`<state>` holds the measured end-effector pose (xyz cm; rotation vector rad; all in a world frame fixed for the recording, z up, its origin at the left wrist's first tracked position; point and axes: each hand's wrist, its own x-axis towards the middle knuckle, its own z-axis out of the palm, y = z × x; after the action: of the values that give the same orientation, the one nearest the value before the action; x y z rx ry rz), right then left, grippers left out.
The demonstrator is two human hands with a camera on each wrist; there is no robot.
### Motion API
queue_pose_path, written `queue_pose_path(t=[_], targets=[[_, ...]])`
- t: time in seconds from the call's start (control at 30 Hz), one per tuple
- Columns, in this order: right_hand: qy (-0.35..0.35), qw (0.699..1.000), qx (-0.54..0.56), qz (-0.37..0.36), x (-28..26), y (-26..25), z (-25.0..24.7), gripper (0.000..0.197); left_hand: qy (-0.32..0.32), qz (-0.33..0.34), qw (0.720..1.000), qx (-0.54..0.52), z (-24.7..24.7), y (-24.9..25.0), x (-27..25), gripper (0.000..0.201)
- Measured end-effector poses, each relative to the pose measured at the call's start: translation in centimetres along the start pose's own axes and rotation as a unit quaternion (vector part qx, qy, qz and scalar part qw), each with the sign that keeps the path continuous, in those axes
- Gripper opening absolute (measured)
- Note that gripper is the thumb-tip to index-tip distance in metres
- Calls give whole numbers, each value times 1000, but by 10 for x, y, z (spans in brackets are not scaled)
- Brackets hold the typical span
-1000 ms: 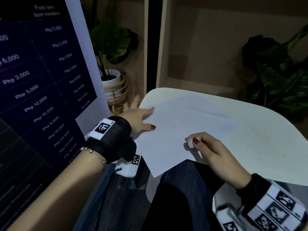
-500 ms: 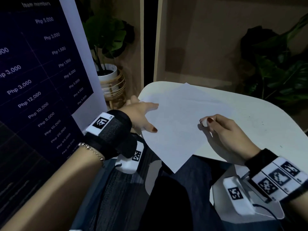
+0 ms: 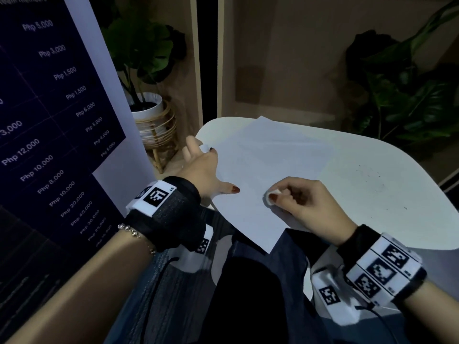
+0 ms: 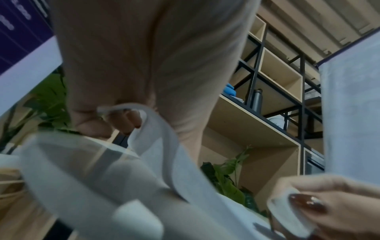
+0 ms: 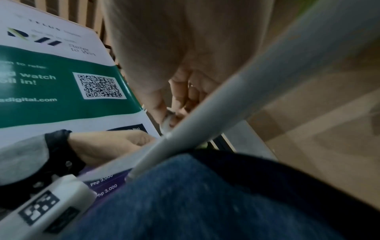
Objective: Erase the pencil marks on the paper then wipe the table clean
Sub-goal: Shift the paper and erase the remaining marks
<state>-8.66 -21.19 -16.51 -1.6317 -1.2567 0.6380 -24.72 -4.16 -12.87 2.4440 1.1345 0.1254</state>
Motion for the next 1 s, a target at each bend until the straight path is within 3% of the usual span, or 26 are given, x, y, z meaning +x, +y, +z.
queue_pose_path(t=[0.1, 0.2, 0.27, 0.37, 0.53, 0.73, 1.0], targets=[[9, 1000, 24, -8, -1, -2, -1, 9, 11, 20, 1000, 17, 3, 0, 0, 69], [41, 998, 53, -6, 3, -3, -2, 10, -14, 44, 999, 26, 4, 1, -1, 99], [68, 993, 95, 4, 7, 1, -1, 12, -40, 61, 997, 25, 5, 2, -2, 107], [92, 989, 118, 5, 10, 9, -2, 17, -33, 80, 995, 57, 8, 0, -2, 103], [79, 989, 123, -1, 10, 10, -3, 9, -5, 133, 979, 157, 11, 10, -4, 80], [42, 993, 107, 2, 9, 8, -6, 7, -188, 167, 963, 101, 21, 18, -8, 65], [16, 993, 119, -5, 10, 12, -5, 17, -196, 163, 963, 87, 26, 16, -7, 73]])
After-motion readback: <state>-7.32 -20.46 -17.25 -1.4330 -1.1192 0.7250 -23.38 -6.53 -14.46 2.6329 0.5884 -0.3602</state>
